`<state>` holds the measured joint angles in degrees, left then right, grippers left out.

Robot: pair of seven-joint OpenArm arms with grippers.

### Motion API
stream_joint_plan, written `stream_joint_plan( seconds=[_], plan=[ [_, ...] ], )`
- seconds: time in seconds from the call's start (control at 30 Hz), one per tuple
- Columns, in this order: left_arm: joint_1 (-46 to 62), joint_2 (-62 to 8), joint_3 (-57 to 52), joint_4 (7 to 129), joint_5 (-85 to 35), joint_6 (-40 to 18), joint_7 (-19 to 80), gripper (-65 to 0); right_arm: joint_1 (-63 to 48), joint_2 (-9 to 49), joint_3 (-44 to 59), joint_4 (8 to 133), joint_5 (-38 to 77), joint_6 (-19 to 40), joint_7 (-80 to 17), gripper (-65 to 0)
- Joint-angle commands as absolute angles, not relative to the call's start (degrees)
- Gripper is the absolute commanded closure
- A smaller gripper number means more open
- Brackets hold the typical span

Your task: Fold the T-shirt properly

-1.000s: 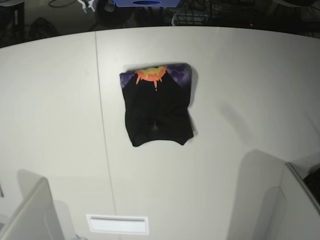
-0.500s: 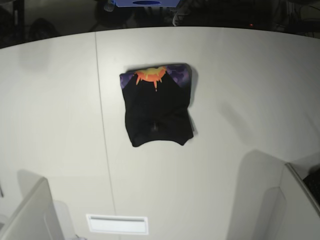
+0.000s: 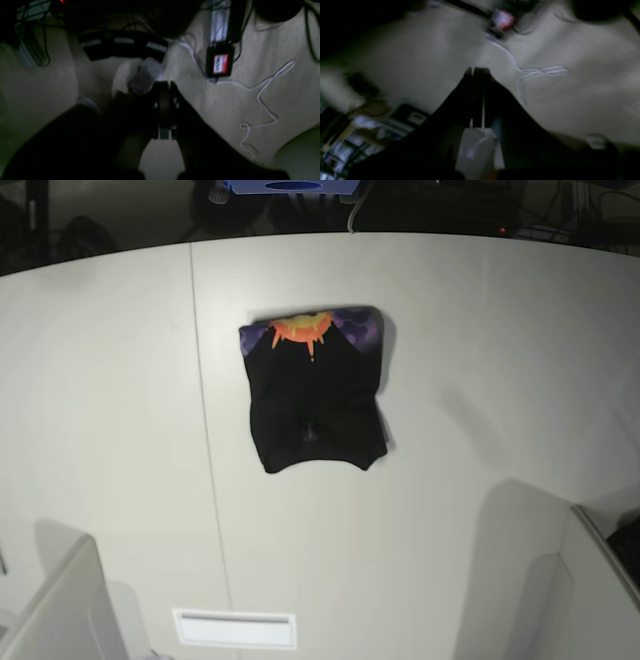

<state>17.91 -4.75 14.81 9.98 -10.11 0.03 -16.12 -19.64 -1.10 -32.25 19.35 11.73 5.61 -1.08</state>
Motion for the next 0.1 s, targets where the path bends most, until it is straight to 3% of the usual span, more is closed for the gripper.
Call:
stream_joint_plan(
  seconds=[0.0, 0.07],
  plan=[
    [18.1, -4.7, 14.5, 9.9, -9.5, -0.1, -16.6, 0.0, -20.3, -1.2, -32.3, 19.4, 11.8, 5.8, -0.8, 0.0],
    [17.0, -4.7, 14.5, 9.5, -9.6, -0.1, -16.1, 0.0, -20.1, 0.0, -31.1, 19.4, 11.8, 5.0, -0.7, 0.0]
  ],
)
